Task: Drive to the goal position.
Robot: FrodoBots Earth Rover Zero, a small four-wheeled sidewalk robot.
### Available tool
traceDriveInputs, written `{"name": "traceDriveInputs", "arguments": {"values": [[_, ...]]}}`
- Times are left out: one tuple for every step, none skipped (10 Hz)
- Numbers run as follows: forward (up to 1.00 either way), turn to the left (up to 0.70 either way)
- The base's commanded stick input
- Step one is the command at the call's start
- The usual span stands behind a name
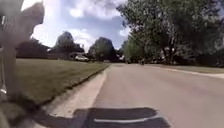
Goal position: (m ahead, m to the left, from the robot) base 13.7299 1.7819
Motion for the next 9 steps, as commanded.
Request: {"name": "traceDriveInputs", "arguments": {"values": [[1.0, 0.0], [1.0, 0.0], [1.0, 0.0], [1.0, 0.0], [1.0, -0.01], [1.0, -0.14], [1.0, -0.31], [1.0, -0.37], [1.0, -0.12]]}}
